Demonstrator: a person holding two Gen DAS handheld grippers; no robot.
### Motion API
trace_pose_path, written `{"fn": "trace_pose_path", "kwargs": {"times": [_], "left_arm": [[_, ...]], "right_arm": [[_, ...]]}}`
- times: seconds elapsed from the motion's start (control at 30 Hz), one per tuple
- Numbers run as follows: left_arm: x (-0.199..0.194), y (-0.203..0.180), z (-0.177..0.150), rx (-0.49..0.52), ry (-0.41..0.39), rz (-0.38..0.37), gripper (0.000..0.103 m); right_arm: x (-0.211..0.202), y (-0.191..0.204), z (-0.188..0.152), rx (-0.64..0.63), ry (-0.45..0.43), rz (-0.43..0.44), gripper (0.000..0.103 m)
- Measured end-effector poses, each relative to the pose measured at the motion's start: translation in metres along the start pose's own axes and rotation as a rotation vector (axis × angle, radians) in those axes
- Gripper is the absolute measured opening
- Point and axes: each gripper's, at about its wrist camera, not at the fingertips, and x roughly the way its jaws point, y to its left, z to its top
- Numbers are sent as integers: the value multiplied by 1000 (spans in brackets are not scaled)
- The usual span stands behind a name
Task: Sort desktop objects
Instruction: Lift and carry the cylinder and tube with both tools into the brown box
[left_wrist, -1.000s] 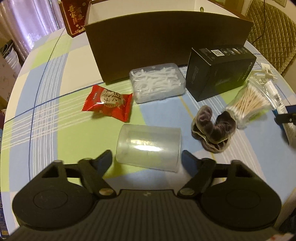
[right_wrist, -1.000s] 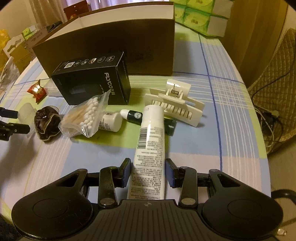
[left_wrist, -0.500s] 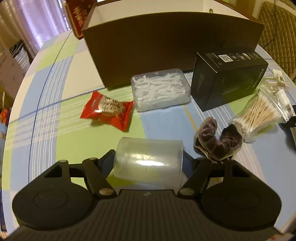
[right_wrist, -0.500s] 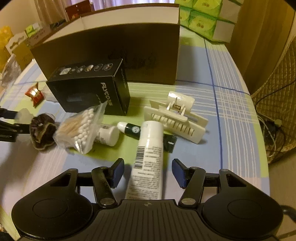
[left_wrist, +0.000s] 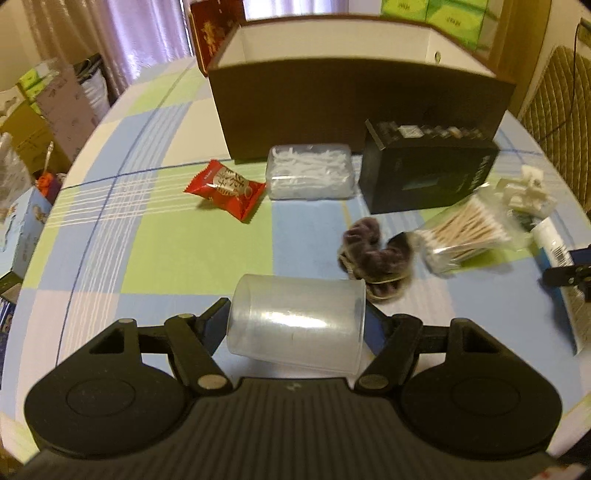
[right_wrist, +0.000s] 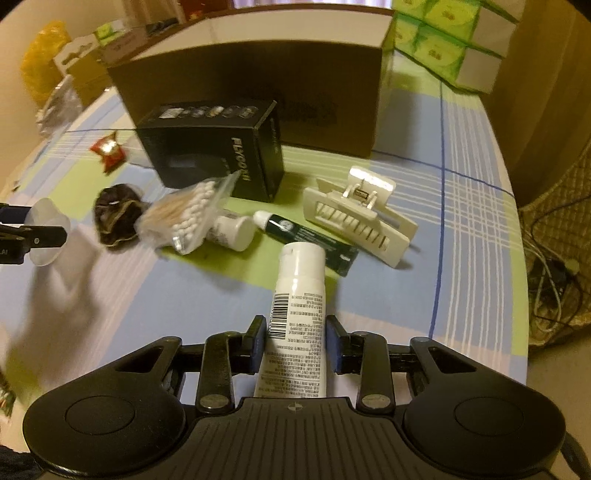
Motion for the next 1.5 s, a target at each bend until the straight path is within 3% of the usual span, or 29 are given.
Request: {"fn": "trace_pose_path", "kwargs": {"times": [0.37,0.6,0.8,1.1,1.3,1.5], "left_arm": [[-46,-24,8,23,-95,-21,69],[-45,-11,54,126,-168,-84,69],[-35,3,106,218,-229,-114,69],[-4,15,191,312,-300,-175,70],[33,8,236,353,-291,-207,70],[79,-3,261,418,-248,-223,70]], "right_arm": [[-36,11,12,-8,-78,82,31],[-52,23,49,59,-139,94,31],[-55,38,104,79,-212,99,31],[-38,46,197,81,-310,42,31],[-11,31,252,105,-334,-31,31],[28,14,285,135,-299,-84,31]]}}
